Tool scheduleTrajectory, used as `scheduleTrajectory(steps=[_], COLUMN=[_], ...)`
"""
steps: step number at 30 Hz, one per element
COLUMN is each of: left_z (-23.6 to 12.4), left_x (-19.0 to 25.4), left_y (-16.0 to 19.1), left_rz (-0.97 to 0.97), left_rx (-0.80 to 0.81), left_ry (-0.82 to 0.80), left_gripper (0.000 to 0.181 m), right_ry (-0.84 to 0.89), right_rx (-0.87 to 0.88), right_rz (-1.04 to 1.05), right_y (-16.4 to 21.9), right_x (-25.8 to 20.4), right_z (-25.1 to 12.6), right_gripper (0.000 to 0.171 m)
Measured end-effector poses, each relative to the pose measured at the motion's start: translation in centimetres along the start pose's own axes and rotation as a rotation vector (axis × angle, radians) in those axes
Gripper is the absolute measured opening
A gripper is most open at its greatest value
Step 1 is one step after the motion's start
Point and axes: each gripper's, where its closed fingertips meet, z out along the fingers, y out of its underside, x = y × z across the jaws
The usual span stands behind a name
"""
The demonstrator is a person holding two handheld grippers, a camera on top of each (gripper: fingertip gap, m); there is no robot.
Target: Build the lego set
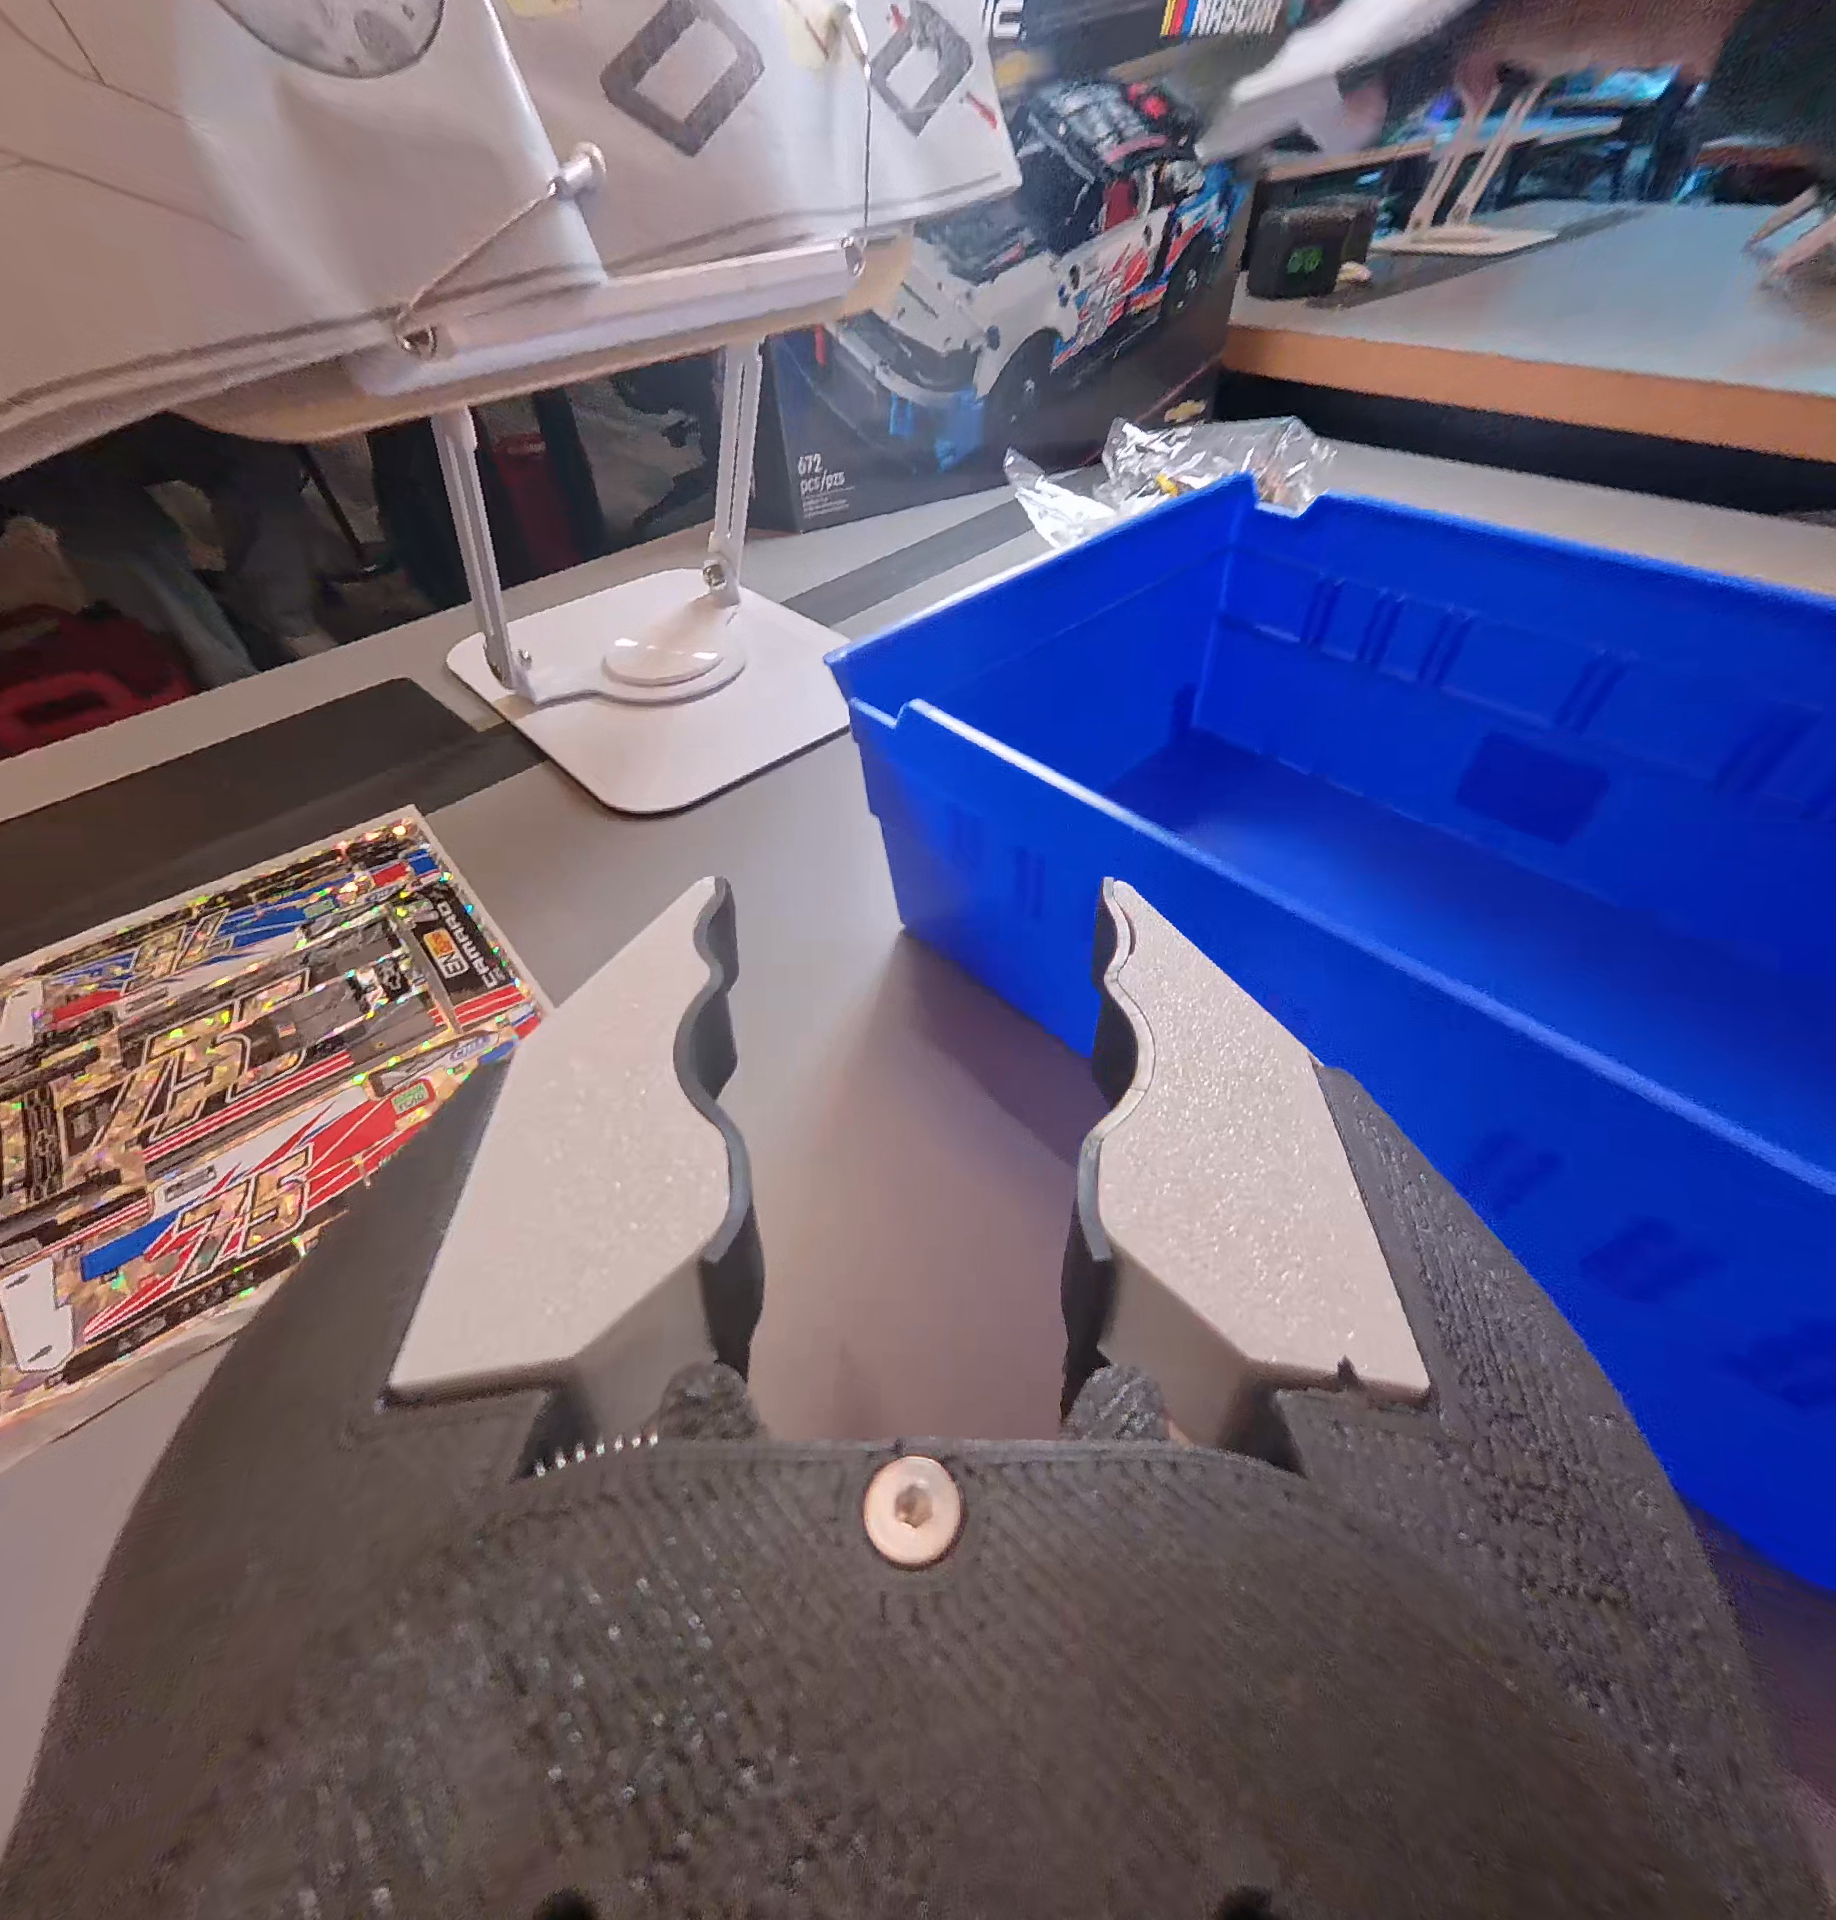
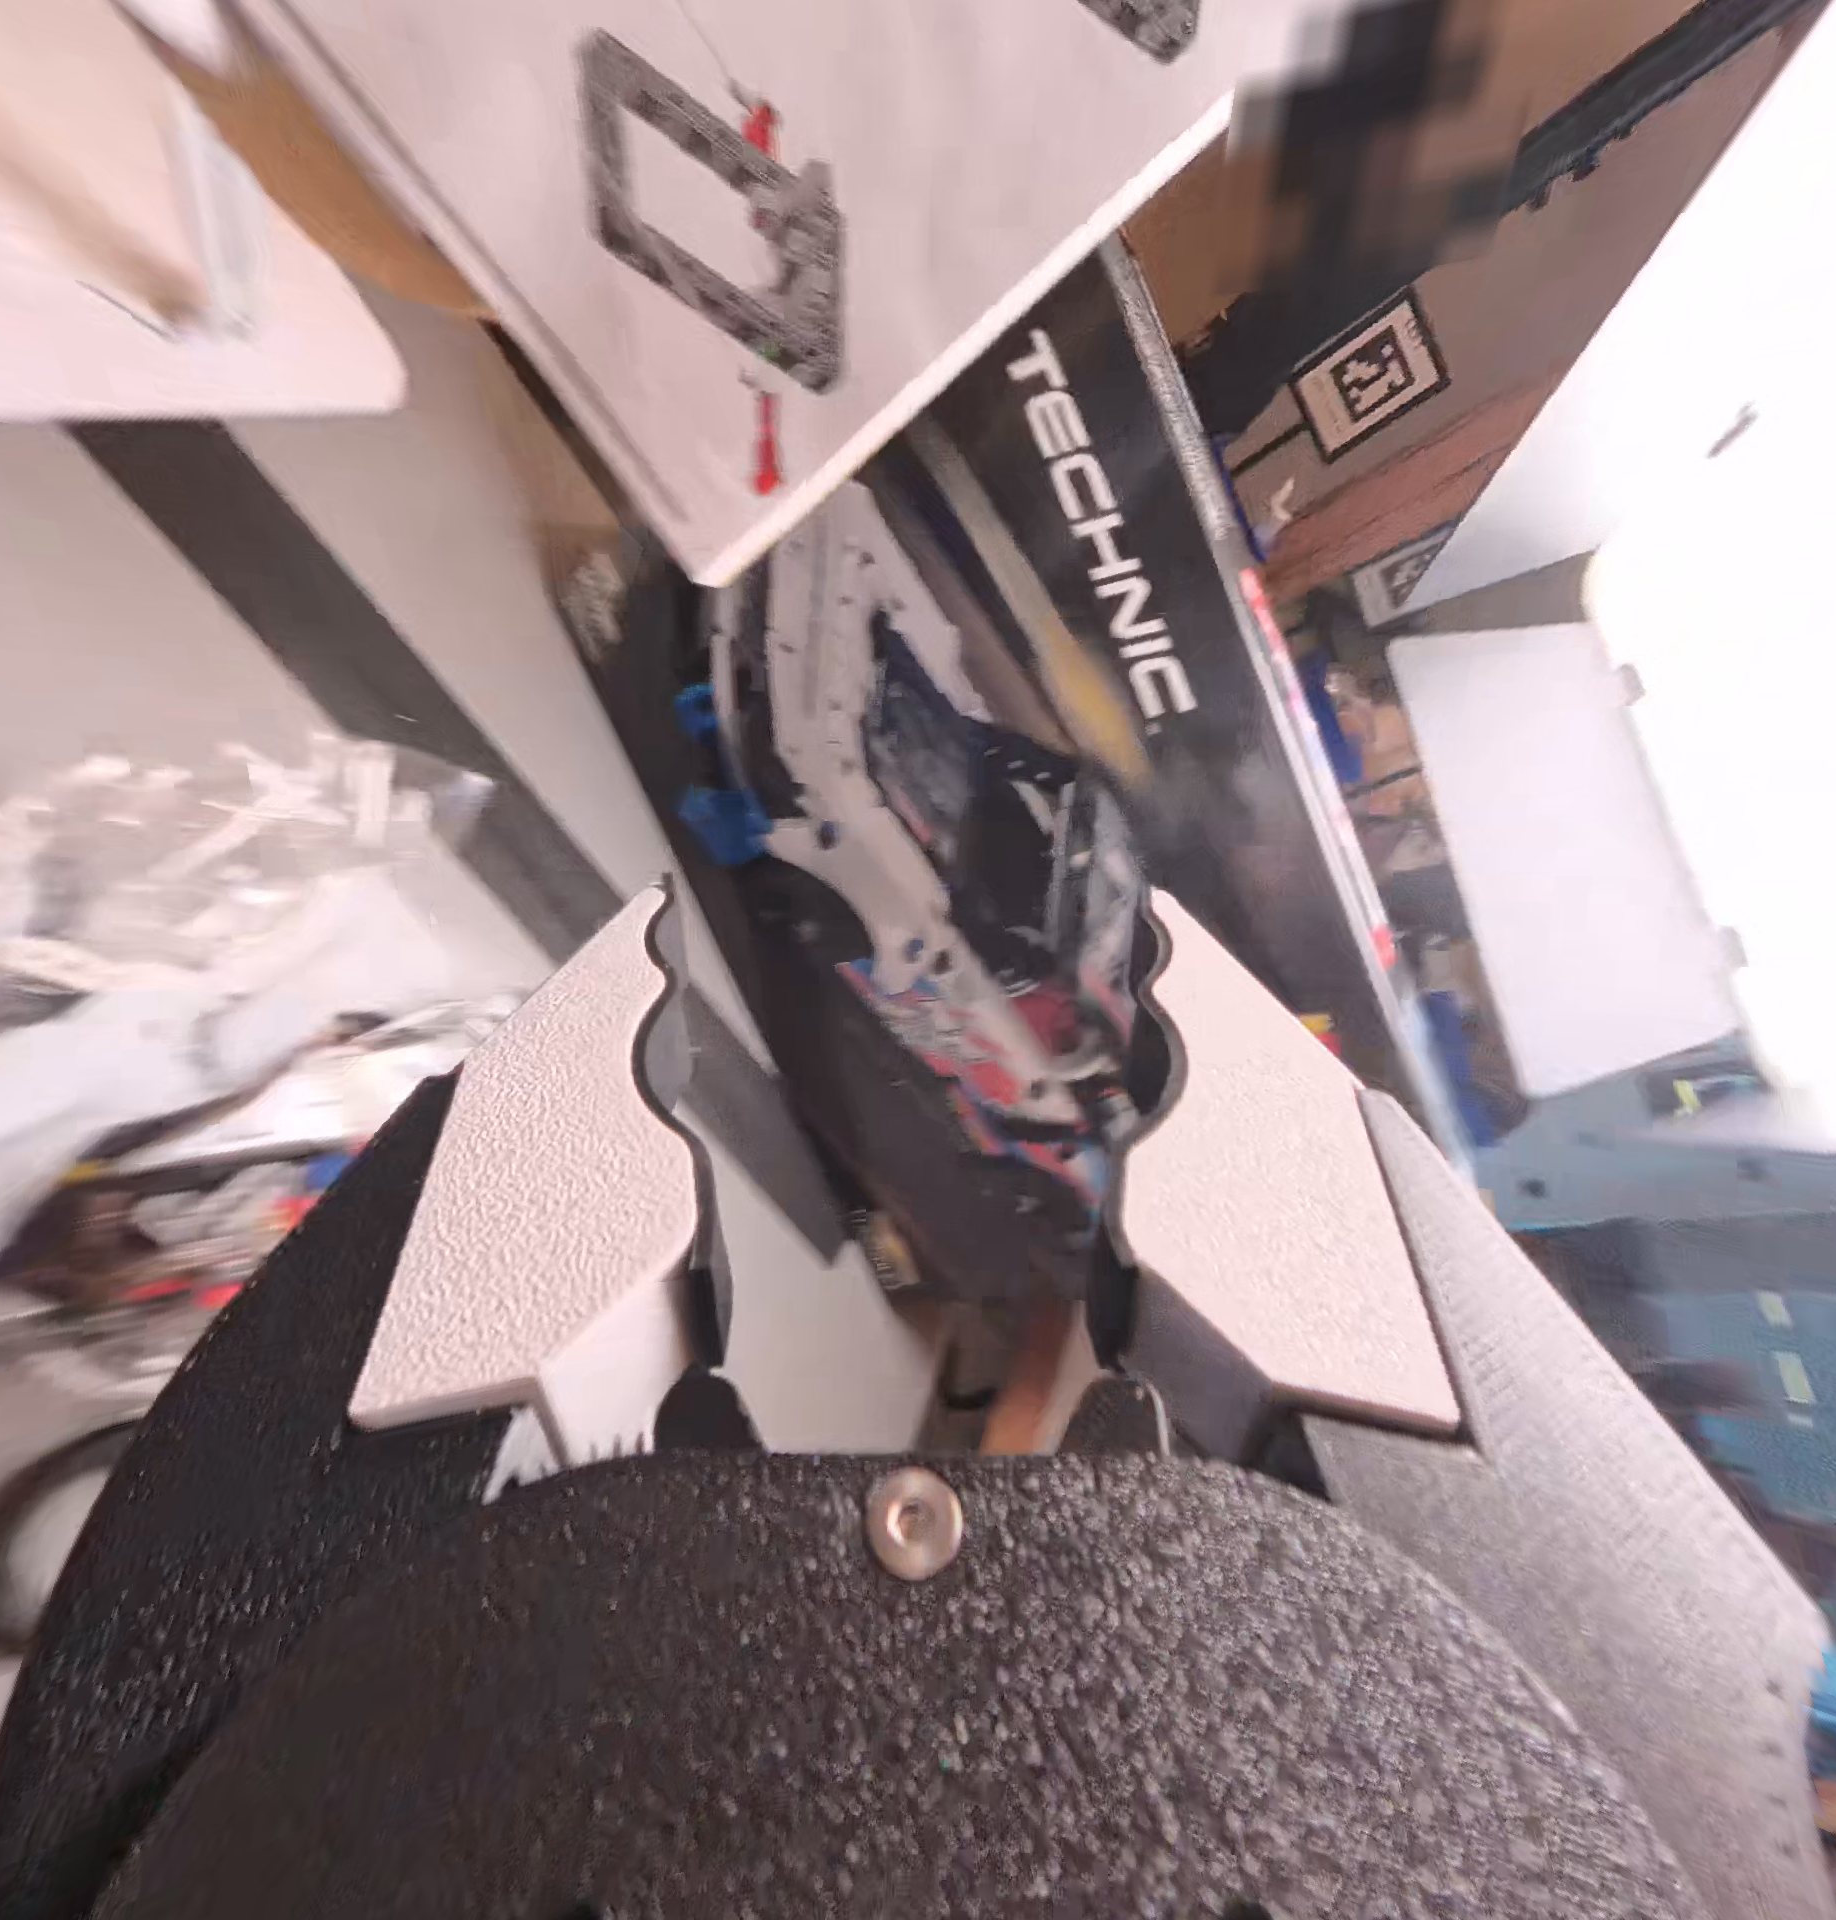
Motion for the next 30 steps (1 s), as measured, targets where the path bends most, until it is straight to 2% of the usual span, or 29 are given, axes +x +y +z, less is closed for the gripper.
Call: scheduleTrajectory(steps=[6, 7, 9, 10, 13, 17, 19, 20, 22, 23, 25, 27, 30], left_z=[0.9, 0.9, 1.1, 1.1, 1.1, 0.7, 0.8, 0.9, 1.2, 1.4, 1.3, 1.1, 0.7], left_x=[-1.2, -1.4, -1.6, -1.6, -1.7, -1.4, -1.1, -1.0, -0.6, -0.5, -0.2, -0.1, -0.3], left_y=[1.9, 2.2, 2.9, 3.1, 3.4, 2.9, 2.7, 2.6, 2.6, 2.6, 2.6, 2.7, 2.9], left_rz=[0.051, 0.065, 0.086, 0.091, 0.105, 0.109, 0.107, 0.107, 0.107, 0.109, 0.126, 0.146, 0.137], left_rx=[-0.055, -0.063, -0.077, -0.084, -0.093, -0.071, -0.064, -0.061, -0.063, -0.065, -0.069, -0.075, -0.077], left_ry=[-0.063, -0.070, -0.075, -0.071, -0.063, -0.040, -0.020, -0.009, 0.006, 0.011, 0.009, -0.009, -0.026], left_gripper=[0.067, 0.066, 0.065, 0.065, 0.064, 0.062, 0.062, 0.062, 0.061, 0.061, 0.062, 0.062, 0.060], right_ry=[-0.043, -0.066, -0.148, -0.120, -0.045, 0.080, 0.081, 0.045, -0.089, -0.114, -0.123, -0.163, -0.187], right_rx=[-0.262, -0.286, -0.321, -0.298, -0.232, -0.187, -0.212, -0.257, -0.352, -0.389, -0.446, -0.464, -0.473], right_rz=[-0.274, -0.275, -0.245, -0.254, -0.301, -0.428, -0.484, -0.477, -0.423, -0.424, -0.449, -0.378, -0.322], right_y=[1.6, 2.2, 3.8, 4.0, 3.3, 2.2, 2.3, 2.9, 4.4, 5.0, 5.5, 5.3, 4.9], right_x=[9.0, 9.6, 9.2, 9.4, 8.3, 5.3, 4.6, 4.4, 3.2, 3.2, 4.1, 4.9, 7.0], right_z=[11.0, 12.0, 13.2, 13.5, 11.4, 5.1, 3.3, 3.0, 3.2, 3.7, 4.7, 5.6, 6.9], right_gripper=[0.111, 0.112, 0.096, 0.097, 0.092, 0.077, 0.099, 0.110, 0.118, 0.127, 0.130, 0.130, 0.110])
